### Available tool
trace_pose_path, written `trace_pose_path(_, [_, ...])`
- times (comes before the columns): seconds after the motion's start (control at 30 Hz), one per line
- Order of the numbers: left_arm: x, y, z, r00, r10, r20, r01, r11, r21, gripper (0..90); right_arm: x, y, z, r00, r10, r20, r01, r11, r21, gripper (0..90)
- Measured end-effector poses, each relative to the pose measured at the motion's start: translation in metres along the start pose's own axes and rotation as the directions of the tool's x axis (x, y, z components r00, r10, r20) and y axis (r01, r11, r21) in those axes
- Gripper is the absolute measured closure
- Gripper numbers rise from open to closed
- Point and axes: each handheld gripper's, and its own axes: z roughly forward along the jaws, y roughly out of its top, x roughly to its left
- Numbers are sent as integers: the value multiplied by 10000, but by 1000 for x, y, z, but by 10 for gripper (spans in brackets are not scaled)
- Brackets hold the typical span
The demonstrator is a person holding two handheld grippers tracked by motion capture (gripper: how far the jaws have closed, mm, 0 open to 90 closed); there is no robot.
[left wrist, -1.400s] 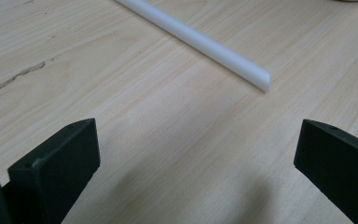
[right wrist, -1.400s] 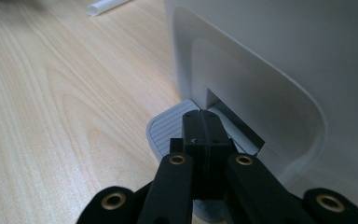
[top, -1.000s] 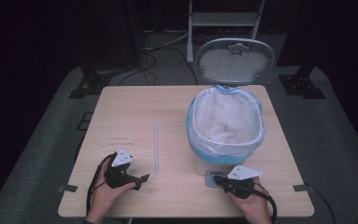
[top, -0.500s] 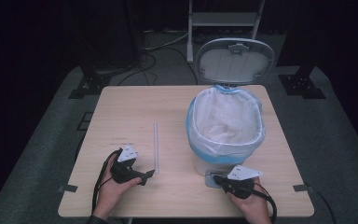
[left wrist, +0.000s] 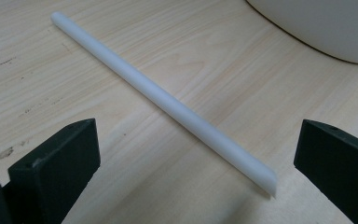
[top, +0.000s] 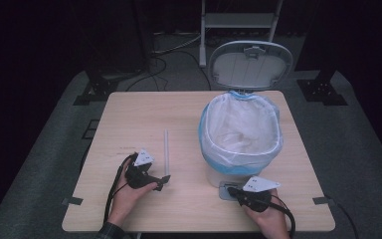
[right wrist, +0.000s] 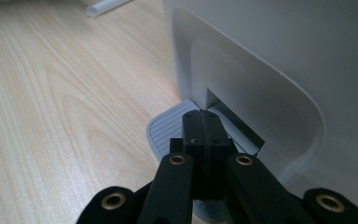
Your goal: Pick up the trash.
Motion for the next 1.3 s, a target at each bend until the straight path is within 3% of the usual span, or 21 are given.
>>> trace_pose_path(0.4, [4,1,22,9996,-84,-263,93,9993,349,0,0,0,0,10000,82,-34,-82,10000,24,900])
trace_pose_path(0.6, [3,0,29,9979,73,-644,-28,9976,691,41,-1,0,0,9999,119,-72,-118,9999,21,900])
trace_pose_path(0.9, [4,-2,28,9987,-120,-497,149,9982,580,57,-2,0,0,9998,147,-106,-147,9999,5,900])
trace_pose_path(1.3, [8,-6,22,9962,-312,-816,339,9989,311,179,-2,0,0,9998,160,-115,-160,9999,3,900])
